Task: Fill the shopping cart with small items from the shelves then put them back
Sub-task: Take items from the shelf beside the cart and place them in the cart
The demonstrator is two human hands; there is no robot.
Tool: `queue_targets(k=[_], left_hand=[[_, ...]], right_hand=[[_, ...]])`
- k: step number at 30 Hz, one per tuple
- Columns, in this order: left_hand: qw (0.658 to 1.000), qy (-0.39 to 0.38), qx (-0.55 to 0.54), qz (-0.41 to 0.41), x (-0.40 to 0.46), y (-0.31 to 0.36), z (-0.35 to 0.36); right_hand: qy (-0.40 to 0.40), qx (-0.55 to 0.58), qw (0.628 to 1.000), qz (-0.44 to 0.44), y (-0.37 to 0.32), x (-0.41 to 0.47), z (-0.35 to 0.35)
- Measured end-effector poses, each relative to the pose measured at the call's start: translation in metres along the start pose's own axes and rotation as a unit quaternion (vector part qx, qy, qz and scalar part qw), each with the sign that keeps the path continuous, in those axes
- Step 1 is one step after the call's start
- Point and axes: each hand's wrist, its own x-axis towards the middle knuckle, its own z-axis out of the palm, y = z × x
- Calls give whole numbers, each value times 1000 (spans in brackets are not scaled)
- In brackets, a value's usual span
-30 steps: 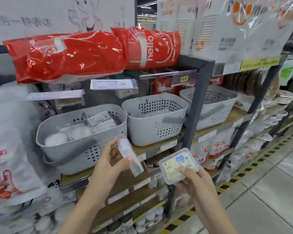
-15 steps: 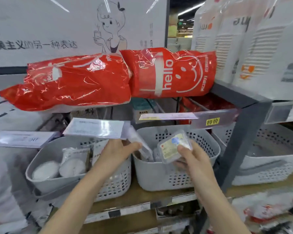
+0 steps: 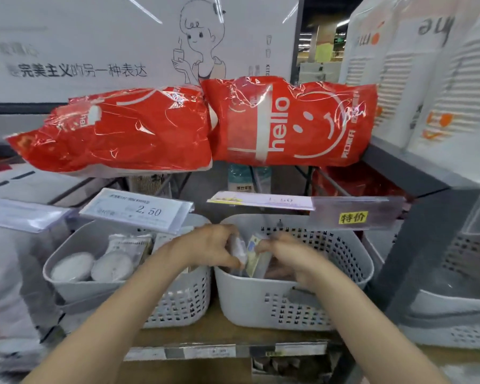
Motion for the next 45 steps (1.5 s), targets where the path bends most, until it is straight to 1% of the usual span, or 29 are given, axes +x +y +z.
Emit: queue_targets(k=[2, 3, 5, 6, 8, 9, 12, 15, 21, 24, 26, 29, 31, 34, 39, 41, 45], left_hand=[[999, -11, 47, -8, 3, 3, -1], [998, -16, 65, -14, 4, 5, -2], [997, -22, 77, -23, 7, 6, -2], [996, -25, 77, -26, 8, 6, -1], [996, -30, 75, -28, 9, 8, 1], [996, -36, 78, -27, 10, 8, 3], [994, -39, 101, -22, 12, 9, 8], [993, -31, 110, -20, 14, 8, 9], [990, -44, 131, -7, 16, 1, 13], [984, -56, 168, 6, 21, 4, 15], [970, -81, 231, -13, 24, 12, 15], [942, -121, 312, -22, 28, 22, 12], [938, -133, 318, -16, 30, 23, 14], [938, -141, 315, -20, 32, 23, 18], [923, -194, 330, -42, 32, 31, 16], [918, -192, 345, -43, 32, 34, 17], [911, -165, 377, -32, 33, 34, 22]], right_hand=[[-44, -6, 999, 15, 2, 7, -3], [-80, -9, 997, 18, 3, 10, -5], [-150, 0, 988, 26, 5, 16, -9], [-165, -3, 986, 26, 7, 19, -10], [-160, -58, 985, 8, 11, 25, -11], [-149, -108, 983, 0, 12, 27, -10], [-148, -239, 959, -34, 10, 30, -4], [-150, -301, 939, -68, 5, 31, 0], [-141, -387, 902, -132, 4, 31, 1], [-138, -435, 877, -151, 4, 34, -2], [-134, -455, 867, -154, 6, 36, -1], [-131, -448, 872, -147, 10, 38, -1], [-135, -448, 872, -141, 11, 40, -1], [-144, -485, 851, -138, 13, 43, 3], [-156, -521, 830, -124, 14, 47, 9], [-162, -521, 828, -127, 15, 48, 10], [-169, -523, 823, -144, 16, 50, 12]])
